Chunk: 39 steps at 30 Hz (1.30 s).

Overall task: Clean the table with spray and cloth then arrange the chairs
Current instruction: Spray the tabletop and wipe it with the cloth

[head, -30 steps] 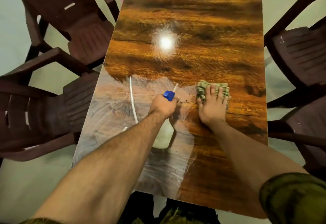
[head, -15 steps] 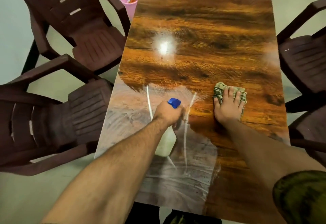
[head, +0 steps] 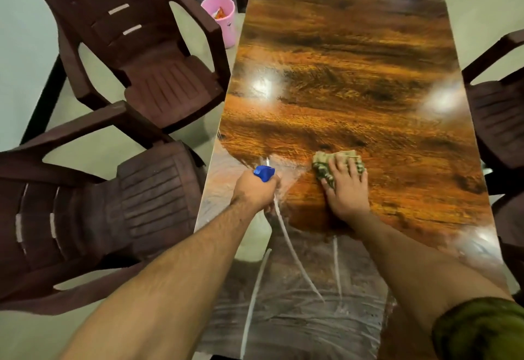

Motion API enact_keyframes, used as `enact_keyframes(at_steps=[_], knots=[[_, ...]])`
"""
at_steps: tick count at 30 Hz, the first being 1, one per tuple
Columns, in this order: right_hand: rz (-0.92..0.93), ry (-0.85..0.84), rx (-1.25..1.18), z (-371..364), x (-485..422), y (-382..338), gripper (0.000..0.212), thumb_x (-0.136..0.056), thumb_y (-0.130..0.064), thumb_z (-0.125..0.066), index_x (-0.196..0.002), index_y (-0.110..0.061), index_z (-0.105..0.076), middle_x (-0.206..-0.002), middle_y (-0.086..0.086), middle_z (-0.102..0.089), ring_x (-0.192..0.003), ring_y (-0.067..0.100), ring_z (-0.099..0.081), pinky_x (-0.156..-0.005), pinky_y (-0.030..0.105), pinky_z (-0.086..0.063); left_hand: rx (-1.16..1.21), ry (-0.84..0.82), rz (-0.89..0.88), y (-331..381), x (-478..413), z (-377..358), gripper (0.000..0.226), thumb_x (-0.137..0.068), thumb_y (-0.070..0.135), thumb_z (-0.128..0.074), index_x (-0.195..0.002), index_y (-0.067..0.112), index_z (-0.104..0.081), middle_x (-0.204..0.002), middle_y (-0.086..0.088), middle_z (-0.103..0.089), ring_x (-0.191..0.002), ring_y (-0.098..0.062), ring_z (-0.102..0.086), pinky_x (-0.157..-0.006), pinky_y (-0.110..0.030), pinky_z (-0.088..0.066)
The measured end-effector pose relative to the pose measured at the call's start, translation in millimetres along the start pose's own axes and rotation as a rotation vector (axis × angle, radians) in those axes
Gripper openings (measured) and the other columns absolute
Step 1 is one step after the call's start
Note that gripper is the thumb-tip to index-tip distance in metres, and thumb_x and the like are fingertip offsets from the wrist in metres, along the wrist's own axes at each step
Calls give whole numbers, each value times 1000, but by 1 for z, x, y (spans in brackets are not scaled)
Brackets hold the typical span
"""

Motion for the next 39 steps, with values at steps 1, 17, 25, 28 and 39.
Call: enact_keyframes(at_steps=[1,17,25,28,39], knots=[[-126,17,-45,4,-14,-15,65,-104,-50,-31,-159,-32,-4,-168,-3,3,-154,26,7,-121,58,6,-4,5,-1,-5,-3,7,32,-87,43,-71,-82,13,-63,-74,-10,-69,-68,-27,-69,-67,-35,-59],[-76,-9,-99,-13,-9,-106,65,-104,-53,-23,-160,-28,-3,-167,1,12,-153,27,14,-119,52,11,-111,12,-54,-28,-12,66,32,-90,36,-63,-69,15,-53,-75,-11,-67,-76,-31,-67,-66,-33,-53],[718,-174,82,-43,22,-208,62,-103,-42,-36,-159,-25,-16,-168,3,-2,-152,25,16,-119,53,15,-111,92,21,-50,-20,103,39,-92,49,-61,-73,15,-62,-76,-9,-72,-73,-24,-69,-70,-33,-56],[805,-168,218,-33,6,-184,67,-101,-45,-35,-159,-34,-3,-164,-6,11,-152,23,16,-119,50,17,-73,77,21,-54,-18,111,50,-79,61,-59,-79,12,-68,-76,-8,-74,-68,-27,-72,-73,-39,-62],[848,-189,182,-34,10,-204,68,-98,-44,-34,-159,-36,-6,-162,-9,12,-149,18,21,-116,45,22,14,98,31,-71,-21,129,38,-89,47,-67,-82,10,-64,-69,-10,-70,-54,-25,-70,-57,-32,-59]])
Point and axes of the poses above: each hand's wrist, its own x-axis away from the middle knuckle, its own z-axis out of the back of the hand, y = z × x, the point moved 1 cm from there along -x, towards the middle knuckle
